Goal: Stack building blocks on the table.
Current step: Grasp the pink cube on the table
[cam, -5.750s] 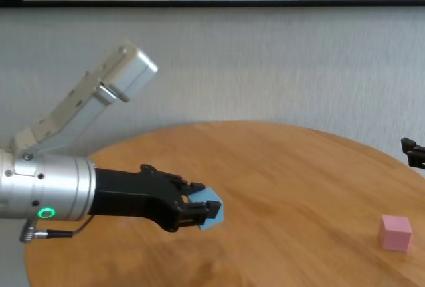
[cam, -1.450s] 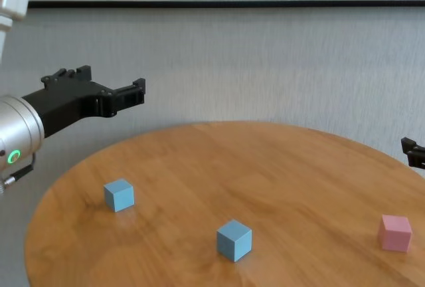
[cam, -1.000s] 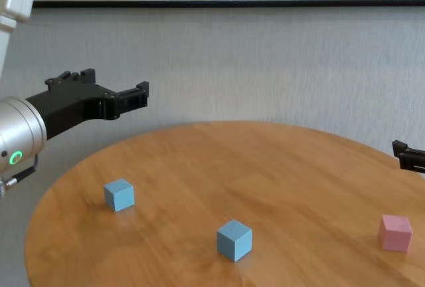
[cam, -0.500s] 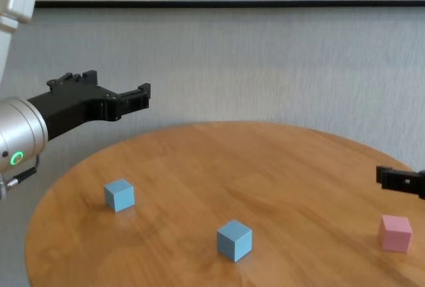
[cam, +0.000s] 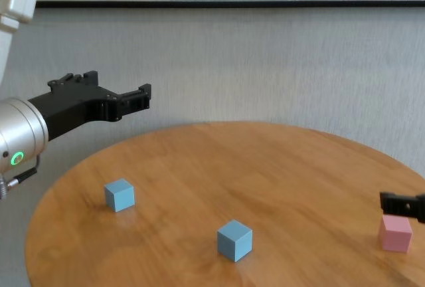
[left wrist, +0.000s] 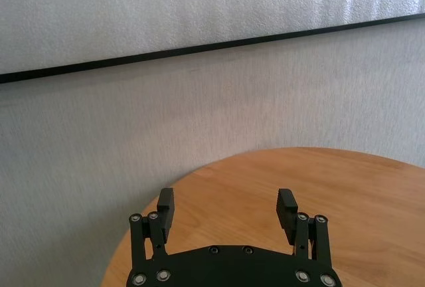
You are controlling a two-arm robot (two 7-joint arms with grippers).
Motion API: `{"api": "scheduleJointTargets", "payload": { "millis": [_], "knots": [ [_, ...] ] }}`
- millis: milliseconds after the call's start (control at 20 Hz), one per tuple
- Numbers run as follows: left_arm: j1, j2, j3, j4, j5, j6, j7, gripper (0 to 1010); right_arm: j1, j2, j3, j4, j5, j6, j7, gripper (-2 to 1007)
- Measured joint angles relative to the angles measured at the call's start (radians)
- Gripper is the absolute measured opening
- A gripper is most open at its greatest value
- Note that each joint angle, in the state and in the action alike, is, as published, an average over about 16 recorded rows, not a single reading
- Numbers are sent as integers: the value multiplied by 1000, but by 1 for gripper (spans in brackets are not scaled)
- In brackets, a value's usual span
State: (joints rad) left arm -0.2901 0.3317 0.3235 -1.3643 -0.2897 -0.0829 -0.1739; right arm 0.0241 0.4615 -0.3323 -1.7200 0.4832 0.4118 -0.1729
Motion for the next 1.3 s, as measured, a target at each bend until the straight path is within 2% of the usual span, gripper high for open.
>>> {"api": "scheduleJointTargets", "payload": {
  "millis": [250,600,1300],
  "knots": [
    [0,0,1,0,-1,1,-1,1001,-3,-42,9,19,-18,30,-44,1005],
    [-1,1,1,0,-1,1,-1,1001,2,-96,18,64,-36,34,-76,1005],
    [-1,1,1,0,-1,2,-1,1001,42,-164,11,135,-83,39,-98,1005]
  ]
}}
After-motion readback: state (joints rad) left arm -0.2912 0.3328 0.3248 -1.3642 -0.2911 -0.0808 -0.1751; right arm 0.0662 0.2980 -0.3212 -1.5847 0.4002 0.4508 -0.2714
